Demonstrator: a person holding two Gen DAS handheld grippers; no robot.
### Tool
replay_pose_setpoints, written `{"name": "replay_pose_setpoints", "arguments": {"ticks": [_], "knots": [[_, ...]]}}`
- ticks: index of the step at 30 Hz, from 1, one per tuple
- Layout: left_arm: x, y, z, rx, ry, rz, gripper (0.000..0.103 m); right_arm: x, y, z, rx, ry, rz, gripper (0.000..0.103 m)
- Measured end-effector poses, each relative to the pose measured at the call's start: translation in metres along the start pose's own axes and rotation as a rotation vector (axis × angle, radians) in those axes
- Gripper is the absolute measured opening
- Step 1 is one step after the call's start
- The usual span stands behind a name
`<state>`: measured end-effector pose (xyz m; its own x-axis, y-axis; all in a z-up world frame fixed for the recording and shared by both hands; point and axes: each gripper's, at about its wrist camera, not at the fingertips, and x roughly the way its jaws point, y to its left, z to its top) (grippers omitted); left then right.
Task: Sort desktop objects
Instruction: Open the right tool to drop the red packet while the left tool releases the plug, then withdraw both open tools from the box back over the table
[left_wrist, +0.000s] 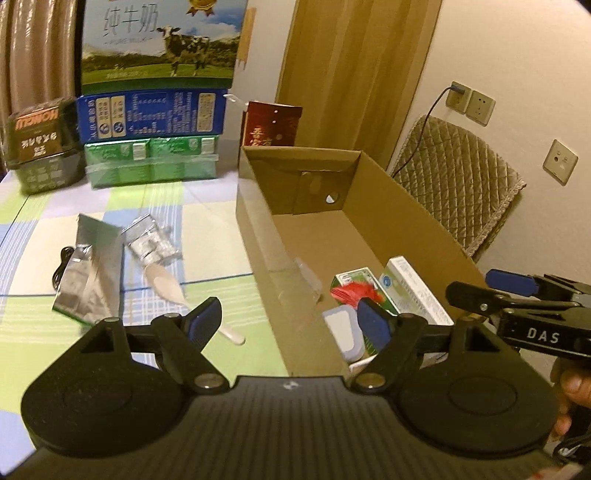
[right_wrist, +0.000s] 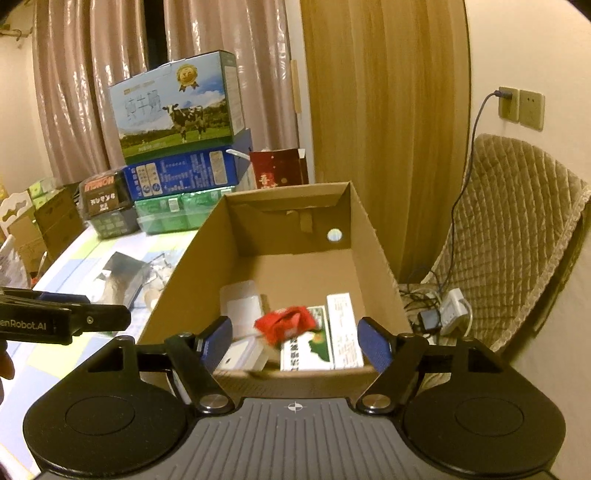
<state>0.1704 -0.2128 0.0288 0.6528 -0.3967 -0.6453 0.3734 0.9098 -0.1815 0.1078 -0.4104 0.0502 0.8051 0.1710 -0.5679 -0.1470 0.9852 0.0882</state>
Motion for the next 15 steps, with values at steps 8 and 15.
{"name": "replay_pose_setpoints", "arguments": {"ticks": [8, 15], "knots": [[-0.019, 0.005, -0.012, -0.003, -0.003, 0.011, 0.08, -0.013, 0.018, -0.002, -0.012, 0.001, 0.01, 0.075], [-0.041, 0.012, -0.014, -0.011, -0.027, 0.024, 0.083, -0.027, 0.037, 0.003, -0.038, -0.016, 0.033, 0.079]]}}
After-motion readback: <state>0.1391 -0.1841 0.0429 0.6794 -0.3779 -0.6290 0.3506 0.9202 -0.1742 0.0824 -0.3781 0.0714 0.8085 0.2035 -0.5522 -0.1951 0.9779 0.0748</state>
